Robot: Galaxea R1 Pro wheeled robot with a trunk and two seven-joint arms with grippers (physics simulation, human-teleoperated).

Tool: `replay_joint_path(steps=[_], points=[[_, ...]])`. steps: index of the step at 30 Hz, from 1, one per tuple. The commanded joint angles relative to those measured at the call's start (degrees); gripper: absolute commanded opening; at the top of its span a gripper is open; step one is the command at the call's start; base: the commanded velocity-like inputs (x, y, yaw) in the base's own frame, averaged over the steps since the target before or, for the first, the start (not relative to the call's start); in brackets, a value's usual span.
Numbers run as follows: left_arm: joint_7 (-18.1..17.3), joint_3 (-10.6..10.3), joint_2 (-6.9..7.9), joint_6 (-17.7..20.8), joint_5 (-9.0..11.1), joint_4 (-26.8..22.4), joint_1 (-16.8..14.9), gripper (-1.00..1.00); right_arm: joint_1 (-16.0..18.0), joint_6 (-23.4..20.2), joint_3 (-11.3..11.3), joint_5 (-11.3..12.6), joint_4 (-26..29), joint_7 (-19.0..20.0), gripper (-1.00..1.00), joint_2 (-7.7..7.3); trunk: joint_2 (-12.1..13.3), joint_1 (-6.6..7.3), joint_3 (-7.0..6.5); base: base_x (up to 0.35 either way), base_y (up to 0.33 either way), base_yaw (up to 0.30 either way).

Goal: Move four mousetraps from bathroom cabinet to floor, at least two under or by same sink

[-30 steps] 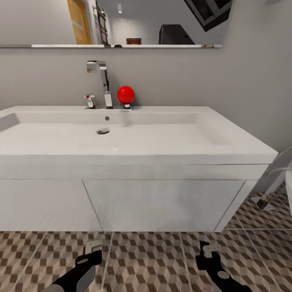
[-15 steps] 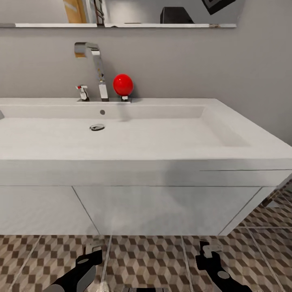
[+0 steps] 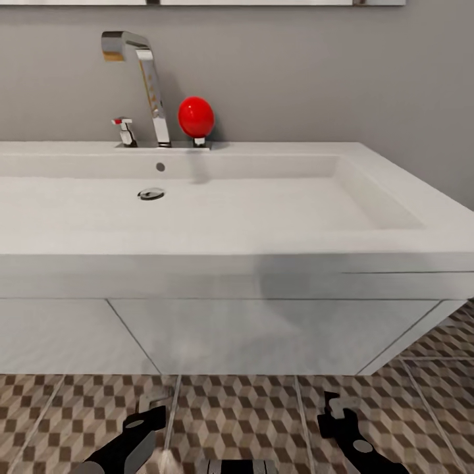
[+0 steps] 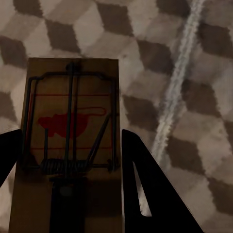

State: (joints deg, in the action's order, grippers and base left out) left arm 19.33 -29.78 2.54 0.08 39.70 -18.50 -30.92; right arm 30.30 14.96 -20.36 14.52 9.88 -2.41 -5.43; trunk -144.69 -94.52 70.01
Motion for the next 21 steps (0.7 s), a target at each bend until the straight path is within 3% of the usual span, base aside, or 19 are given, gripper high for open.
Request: replay_joint_path(steps=[1, 11, 21], points=[[0.5, -0.5, 0.08, 0.1, 0.3, -0.1, 0.0, -1.0, 0.0, 0.2, -0.5, 0.5, 0.0, 0.0, -1.0, -0.02, 0.0, -0.01, 0.27, 0.0, 0.0, 0.0], [0.4, -0.4, 0.44, -0.1, 0.3, -0.2, 0.0, -1.0, 0.0, 0.3, -0.4, 0.4, 0.1, 0.0, -1.0, -0.02, -0.2, -0.27, 2.49, 0.0, 0.0, 0.0], [0.0, -0.5, 0.6, 0.0, 0.3, -1.6, 0.0, -1.0, 0.0, 0.3, -0.2, 0.5, 5.9, -0.5, -1.0, -0.06, -0.2, -0.27, 2.49, 0.0, 0.0, 0.0]])
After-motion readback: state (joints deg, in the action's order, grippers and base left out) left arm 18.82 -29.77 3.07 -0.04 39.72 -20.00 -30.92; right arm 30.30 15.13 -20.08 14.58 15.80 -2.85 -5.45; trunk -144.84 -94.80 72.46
